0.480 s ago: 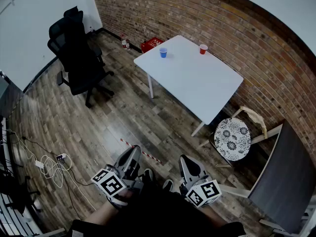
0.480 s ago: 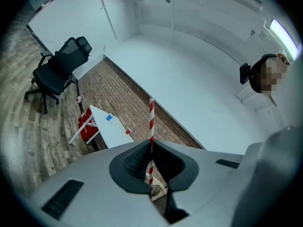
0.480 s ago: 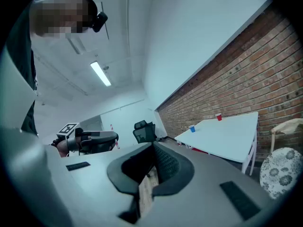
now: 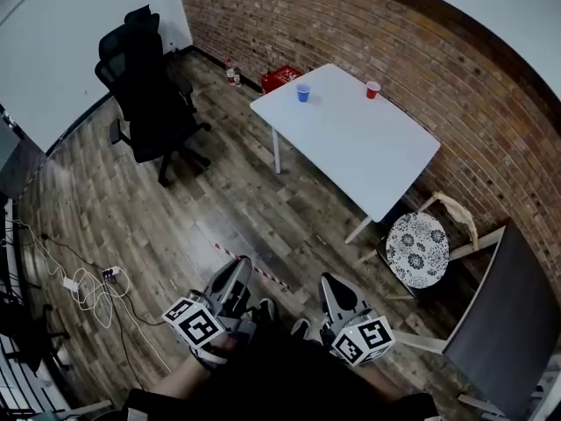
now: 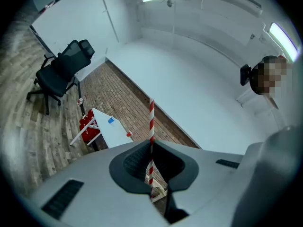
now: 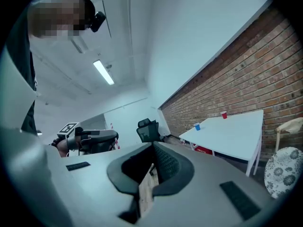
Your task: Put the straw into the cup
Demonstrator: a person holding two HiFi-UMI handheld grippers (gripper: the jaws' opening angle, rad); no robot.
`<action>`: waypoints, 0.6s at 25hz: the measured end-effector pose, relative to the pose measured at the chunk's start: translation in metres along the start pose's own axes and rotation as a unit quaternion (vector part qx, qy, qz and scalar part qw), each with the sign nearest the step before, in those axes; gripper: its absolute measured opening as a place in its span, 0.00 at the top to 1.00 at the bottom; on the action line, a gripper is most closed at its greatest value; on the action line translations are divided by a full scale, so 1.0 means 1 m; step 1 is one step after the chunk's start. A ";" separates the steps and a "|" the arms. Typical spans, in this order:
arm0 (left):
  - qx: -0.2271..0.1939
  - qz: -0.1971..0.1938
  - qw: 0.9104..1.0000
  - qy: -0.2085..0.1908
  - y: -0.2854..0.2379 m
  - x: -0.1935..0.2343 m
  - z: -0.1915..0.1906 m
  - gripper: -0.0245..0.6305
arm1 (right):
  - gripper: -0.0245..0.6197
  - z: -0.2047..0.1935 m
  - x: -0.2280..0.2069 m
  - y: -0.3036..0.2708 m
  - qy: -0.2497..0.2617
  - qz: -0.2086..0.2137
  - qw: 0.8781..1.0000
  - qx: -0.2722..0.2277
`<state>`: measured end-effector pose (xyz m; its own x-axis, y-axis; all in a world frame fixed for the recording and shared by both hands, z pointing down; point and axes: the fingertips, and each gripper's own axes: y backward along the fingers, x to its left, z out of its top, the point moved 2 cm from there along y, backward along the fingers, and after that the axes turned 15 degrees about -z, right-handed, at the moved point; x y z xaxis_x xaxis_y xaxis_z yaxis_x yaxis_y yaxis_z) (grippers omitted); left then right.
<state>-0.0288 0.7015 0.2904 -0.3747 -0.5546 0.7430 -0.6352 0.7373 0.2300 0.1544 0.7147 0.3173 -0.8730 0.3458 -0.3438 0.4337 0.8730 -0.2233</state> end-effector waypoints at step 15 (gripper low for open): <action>-0.004 -0.036 0.999 0.036 0.003 0.065 0.062 0.92 | 0.93 0.001 0.037 -0.069 0.017 -0.048 0.999 0.009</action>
<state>-0.0969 0.6436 0.3001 -0.2778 -0.5776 0.7676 -0.6537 0.6992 0.2895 0.0920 0.6670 0.3195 -0.9175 0.2730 -0.2893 0.3518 0.8964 -0.2697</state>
